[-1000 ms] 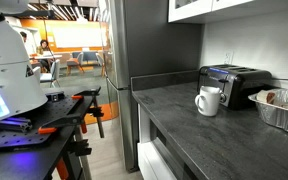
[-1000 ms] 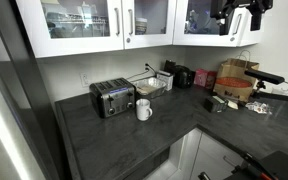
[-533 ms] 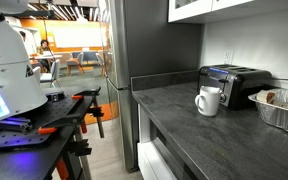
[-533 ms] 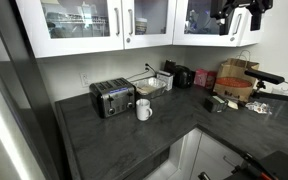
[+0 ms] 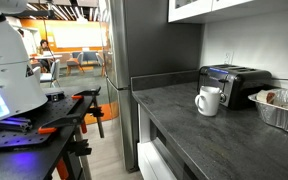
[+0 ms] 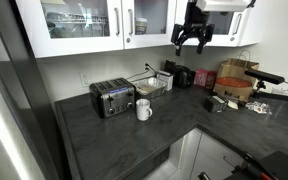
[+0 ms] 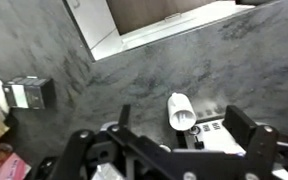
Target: Remove the marker from the mug.
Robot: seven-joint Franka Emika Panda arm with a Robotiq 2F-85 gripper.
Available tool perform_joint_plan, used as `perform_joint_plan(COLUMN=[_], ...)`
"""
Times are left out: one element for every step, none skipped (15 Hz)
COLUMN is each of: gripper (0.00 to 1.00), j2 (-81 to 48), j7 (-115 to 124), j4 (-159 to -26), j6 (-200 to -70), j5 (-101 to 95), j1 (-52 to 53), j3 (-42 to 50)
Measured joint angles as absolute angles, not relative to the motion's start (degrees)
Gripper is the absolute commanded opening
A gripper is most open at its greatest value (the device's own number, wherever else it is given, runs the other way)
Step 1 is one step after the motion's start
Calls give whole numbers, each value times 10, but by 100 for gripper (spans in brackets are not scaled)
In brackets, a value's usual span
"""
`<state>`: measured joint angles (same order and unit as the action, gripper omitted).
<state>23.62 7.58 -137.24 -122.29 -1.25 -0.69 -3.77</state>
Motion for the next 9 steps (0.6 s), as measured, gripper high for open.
perform_joint_plan(gripper=[100, 100, 100, 100, 100, 100, 100, 100, 100], j2=[198, 157, 114, 69, 25, -11, -34, -44, -43], j7=[66, 58, 50, 41, 26, 12, 9, 7, 5], j4=[-1371, -1365, -1354, -1338, -1316, -1295, -1278, -1267, -1263], j6=[-1267, -1304, -1330, -1346, -1349, -1349, -1349, -1349, -1347], j5=[-11, -6, 3, 16, 38, 53, 58, 58, 59], j1=[-2, 3, 8, 13, 18, 21, 22, 23, 23], j3=[-37, -37, -37, -37, -37, -37, -37, -37, -36])
